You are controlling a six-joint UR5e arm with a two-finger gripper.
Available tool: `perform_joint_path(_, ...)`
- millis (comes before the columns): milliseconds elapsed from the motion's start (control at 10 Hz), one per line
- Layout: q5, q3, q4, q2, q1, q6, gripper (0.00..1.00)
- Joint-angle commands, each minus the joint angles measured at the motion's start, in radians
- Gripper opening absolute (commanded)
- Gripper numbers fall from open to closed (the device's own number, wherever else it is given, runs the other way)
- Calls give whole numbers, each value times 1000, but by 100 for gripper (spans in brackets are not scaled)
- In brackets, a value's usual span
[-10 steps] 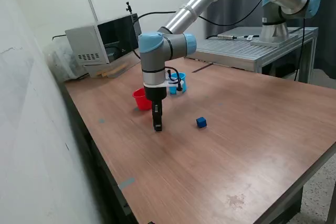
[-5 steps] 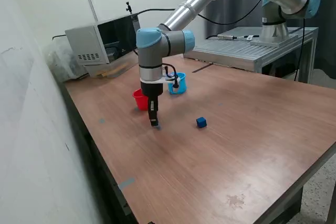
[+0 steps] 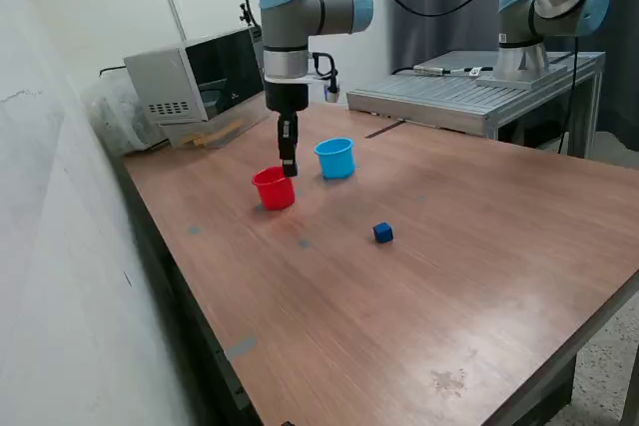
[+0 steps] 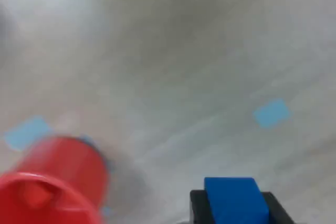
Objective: Place red objects in the red bin, and blue objects in the blue bin.
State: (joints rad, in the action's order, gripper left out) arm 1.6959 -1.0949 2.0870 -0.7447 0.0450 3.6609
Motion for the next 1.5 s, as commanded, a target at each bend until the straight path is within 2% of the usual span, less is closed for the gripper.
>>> perform_joint_path(0,2,-185,-44,-154,50,-33,0)
perform_joint_path(100,14,-238,-85,-210,58,-62,0)
perform_joint_path(300,34,-305,-125,-251,97,-88,0)
perform_joint_path(500,53,-336,-172,-254,153,-93,0)
perform_joint_path(700,51,-355,-176,-254,211,-129,0)
perform_joint_path(1300,50,-381,-163,-202,216,-160,0)
perform_joint_path(1400,50,-375,-162,-200,216,-165,100)
